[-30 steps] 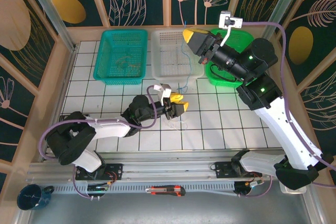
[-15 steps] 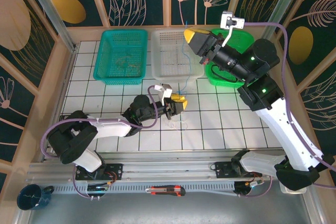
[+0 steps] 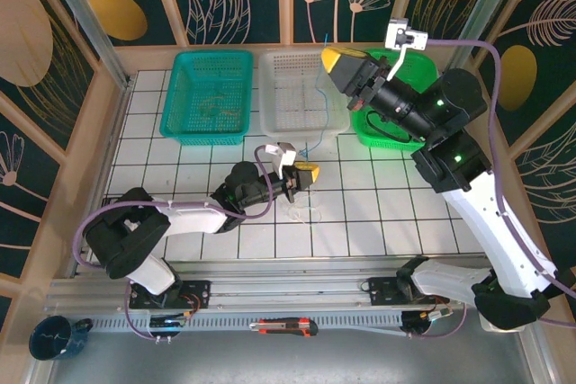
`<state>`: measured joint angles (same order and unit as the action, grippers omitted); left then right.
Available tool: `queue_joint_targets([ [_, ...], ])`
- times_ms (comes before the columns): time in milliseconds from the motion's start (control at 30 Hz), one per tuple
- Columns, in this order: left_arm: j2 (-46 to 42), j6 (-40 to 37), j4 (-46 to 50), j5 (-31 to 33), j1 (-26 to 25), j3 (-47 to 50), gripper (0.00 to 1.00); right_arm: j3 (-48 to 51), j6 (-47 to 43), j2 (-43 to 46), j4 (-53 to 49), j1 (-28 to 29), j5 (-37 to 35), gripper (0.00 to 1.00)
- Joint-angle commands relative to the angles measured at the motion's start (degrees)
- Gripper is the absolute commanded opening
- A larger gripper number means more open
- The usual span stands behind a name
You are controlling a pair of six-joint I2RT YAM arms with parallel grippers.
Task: Untangle the cables
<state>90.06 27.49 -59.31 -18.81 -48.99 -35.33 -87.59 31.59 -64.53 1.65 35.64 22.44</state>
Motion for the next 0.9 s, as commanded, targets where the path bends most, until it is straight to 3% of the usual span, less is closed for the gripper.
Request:
queue_joint_targets([
  [0,0.73,-0.50,-1.37,0.83,-0.20,0.55,0.00,-2.00,-1.85,1.29,0.91,-2.50,-2.13,0.00],
  [433,0.04,0.82,-5.01,3.32,-0.22,11.20,0.00,-9.52,2.68,-5.30,2.54,-30.06,2.18,0.00],
  [867,0.29,-0.42,-4.98,4.29,0.36,13.08,0.00,-9.33,9.10,-6.31,3.78,-48.60,5.72,0.00],
])
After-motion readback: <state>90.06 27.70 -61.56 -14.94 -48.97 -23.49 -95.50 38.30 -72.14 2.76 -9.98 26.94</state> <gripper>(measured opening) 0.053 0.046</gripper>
